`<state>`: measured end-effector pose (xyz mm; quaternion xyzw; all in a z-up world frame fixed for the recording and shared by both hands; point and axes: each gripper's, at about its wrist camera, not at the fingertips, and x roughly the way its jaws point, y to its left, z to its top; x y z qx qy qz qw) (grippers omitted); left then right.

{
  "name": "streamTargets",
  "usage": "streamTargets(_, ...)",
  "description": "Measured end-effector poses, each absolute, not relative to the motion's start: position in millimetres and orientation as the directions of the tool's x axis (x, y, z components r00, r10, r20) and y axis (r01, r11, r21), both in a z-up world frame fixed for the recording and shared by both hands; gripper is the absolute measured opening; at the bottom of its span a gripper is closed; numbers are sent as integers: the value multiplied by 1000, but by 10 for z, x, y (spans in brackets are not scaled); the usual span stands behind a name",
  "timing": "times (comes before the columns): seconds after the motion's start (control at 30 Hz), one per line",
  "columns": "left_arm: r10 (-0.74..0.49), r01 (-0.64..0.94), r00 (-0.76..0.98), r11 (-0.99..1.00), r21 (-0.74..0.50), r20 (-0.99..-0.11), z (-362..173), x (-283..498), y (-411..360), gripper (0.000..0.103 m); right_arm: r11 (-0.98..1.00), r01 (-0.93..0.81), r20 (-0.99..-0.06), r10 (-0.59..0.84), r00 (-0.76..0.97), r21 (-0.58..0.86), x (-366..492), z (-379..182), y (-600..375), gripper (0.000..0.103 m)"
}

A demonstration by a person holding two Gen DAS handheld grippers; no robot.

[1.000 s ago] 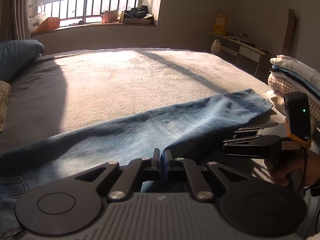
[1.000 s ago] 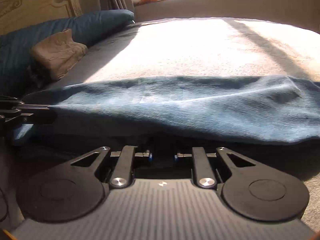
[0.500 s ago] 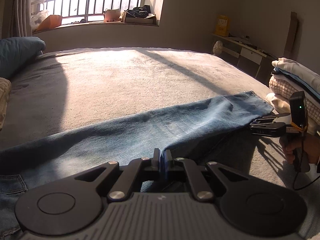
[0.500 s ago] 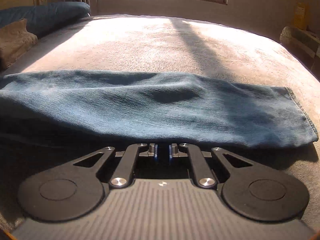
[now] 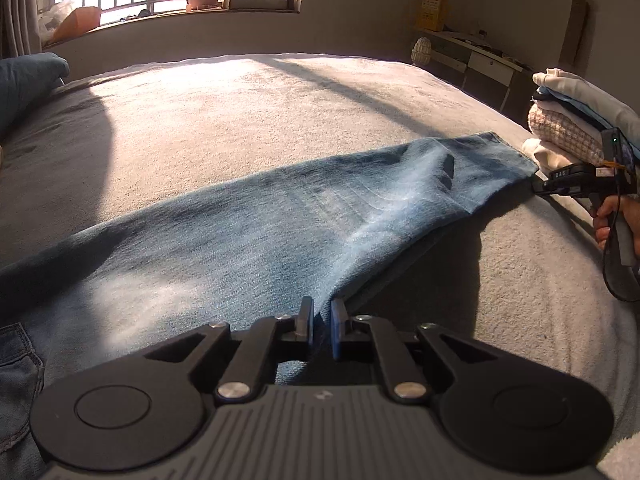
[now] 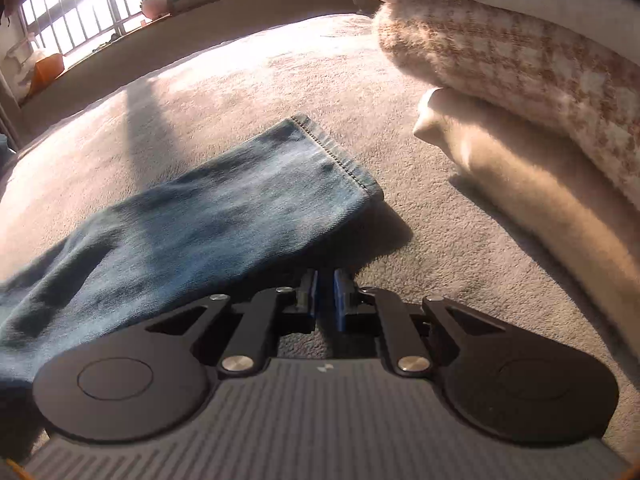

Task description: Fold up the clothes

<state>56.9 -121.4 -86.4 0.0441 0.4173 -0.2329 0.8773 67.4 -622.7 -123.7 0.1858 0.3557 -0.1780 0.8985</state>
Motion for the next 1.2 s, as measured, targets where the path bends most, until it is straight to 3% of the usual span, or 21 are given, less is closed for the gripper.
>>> streamTargets(0.07,-369,465,515,879,-110,-774,-928,532,-1256,28,819,496,-696,-177,695,287,582,-1182,-6316,21)
streamTargets(0.2,-376,510,507,856,-83,-775,-916,427,-1341,50,678,542,-646,-127,752,497,456,-1172,-6487,27)
streamTargets(0.33,-374,525,496,848,-72,-784,-905,366,-1406,55,615,563,-640,-120,759,553,586,-1236,-6535,34)
streamTargets(0.43,-373,530,494,845,-68,-786,-893,329,-1420,55,633,584,-659,-151,737,508,749,-1279,-6544,33)
streamTargets(0.5,-369,527,497,847,-64,-786,-882,323,-1414,55,664,581,-654,-180,735,470,829,-1272,-6531,28)
streamTargets(0.57,-363,522,501,851,-60,-786,-876,325,-1405,55,699,576,-642,-218,735,423,902,-1241,-6510,14)
streamTargets(0.73,-355,512,500,857,-61,-790,-907,359,-1390,55,759,561,-615,-278,738,330,1046,-1193,-6468,6)
streamTargets(0.93,-354,514,493,856,-63,-795,-943,371,-1380,56,784,573,-637,-318,703,241,1162,-1256,-6463,7)
streamTargets(1.0,-357,514,489,855,-68,-796,-945,377,-1376,56,795,573,-640,-338,690,199,1160,-1247,-6428,11)
streamTargets(1.07,-361,516,484,854,-73,-797,-951,377,-1378,57,797,585,-639,-375,671,147,1135,-1219,-6384,25)
streamTargets(1.2,-370,521,474,849,-84,-799,-959,376,-1385,58,818,570,-594,-423,684,74,993,-1075,-6162,26)
